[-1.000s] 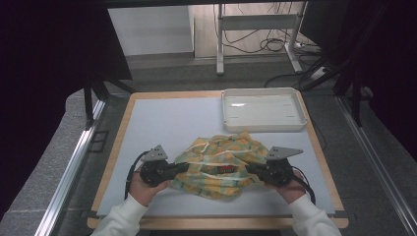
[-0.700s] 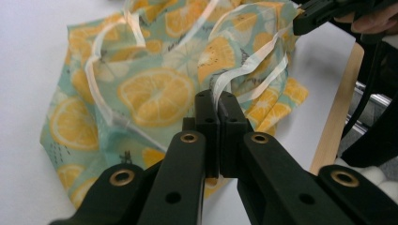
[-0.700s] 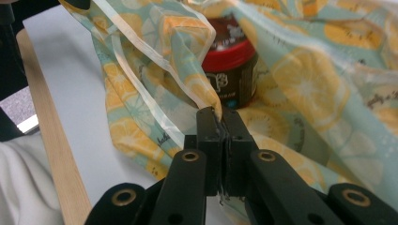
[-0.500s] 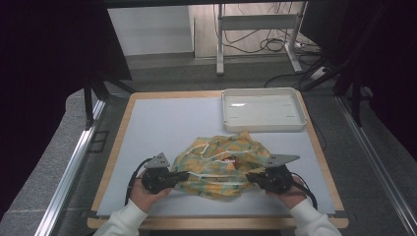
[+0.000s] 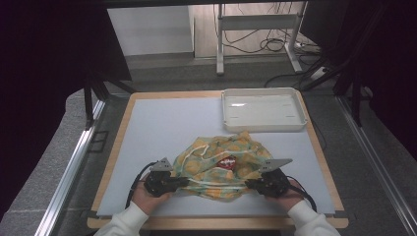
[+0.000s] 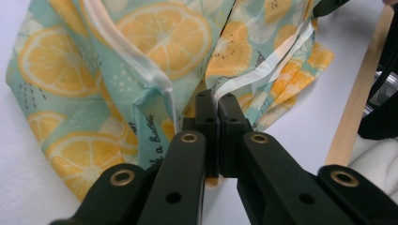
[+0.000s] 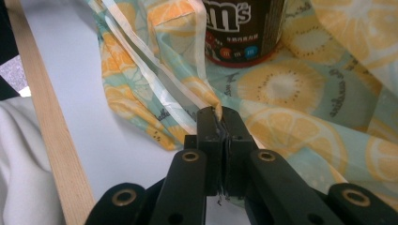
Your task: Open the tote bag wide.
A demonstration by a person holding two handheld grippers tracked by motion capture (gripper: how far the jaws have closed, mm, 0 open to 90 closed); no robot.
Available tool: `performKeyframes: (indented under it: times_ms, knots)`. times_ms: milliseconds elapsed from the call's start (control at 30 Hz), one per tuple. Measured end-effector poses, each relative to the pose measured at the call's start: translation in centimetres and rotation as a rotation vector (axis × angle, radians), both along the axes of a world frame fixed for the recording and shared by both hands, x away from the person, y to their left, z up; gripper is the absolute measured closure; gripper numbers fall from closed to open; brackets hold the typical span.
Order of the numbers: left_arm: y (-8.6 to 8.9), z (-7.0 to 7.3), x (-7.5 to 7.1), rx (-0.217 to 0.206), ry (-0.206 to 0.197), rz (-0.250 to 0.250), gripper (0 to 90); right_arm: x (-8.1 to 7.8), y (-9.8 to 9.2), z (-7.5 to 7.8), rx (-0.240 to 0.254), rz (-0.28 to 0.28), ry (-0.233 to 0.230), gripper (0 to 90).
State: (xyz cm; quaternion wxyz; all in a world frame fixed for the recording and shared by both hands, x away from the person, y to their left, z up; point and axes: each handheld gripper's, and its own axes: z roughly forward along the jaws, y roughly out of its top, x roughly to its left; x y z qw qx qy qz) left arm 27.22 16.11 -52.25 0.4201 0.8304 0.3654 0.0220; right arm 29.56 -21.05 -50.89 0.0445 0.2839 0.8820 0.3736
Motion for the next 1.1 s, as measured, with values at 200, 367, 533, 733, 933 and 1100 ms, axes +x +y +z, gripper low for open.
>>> performKeyframes:
  times_ms: [200,367,533,733,933,1100]
  knots:
    - [-0.3,-0.7,0.6,0.029,0.019,0.003,89.7,0.2,0.2,-0.7,-0.019,-0.001,0.006,87.1]
    - [-0.7,-1.2,1.1,0.054,0.032,0.009,89.6,0.3,0.4,-1.0,-0.033,-0.008,0.007,87.1]
    - [-0.6,-1.3,1.1,0.06,0.039,0.009,89.5,0.3,0.5,-1.1,-0.039,-0.013,-0.001,87.1]
    - [-0.7,-1.4,1.1,0.059,0.051,0.002,87.3,0.3,0.4,-1.1,-0.038,-0.014,-0.009,83.3]
    - [-0.8,-0.6,0.3,0.04,-0.003,-0.032,53.2,-0.4,0.6,-0.1,-0.019,-0.006,-0.075,59.7]
    - [-0.5,1.1,-0.6,-0.005,-0.073,-0.018,34.1,-1.0,0.7,0.9,0.028,-0.021,-0.128,45.2]
